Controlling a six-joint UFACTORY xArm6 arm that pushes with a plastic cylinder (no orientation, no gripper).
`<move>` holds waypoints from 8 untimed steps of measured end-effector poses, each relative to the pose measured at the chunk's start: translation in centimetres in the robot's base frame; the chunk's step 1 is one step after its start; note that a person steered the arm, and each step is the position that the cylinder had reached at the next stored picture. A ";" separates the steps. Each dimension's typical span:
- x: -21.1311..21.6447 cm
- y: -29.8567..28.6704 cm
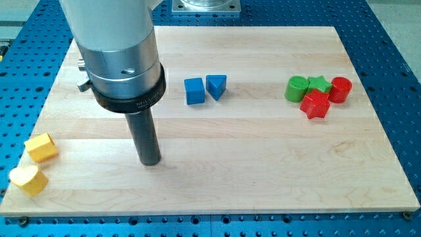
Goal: Point your hand horizontally to the red star
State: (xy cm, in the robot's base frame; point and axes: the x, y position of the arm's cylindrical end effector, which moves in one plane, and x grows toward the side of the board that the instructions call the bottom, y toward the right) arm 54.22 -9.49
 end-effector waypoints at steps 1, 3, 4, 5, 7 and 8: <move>0.0 0.0; 1.2 0.6; 1.4 0.6; 2.9 0.6; 2.9 0.8; 2.9 2.5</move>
State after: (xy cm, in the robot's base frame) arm 57.10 -7.03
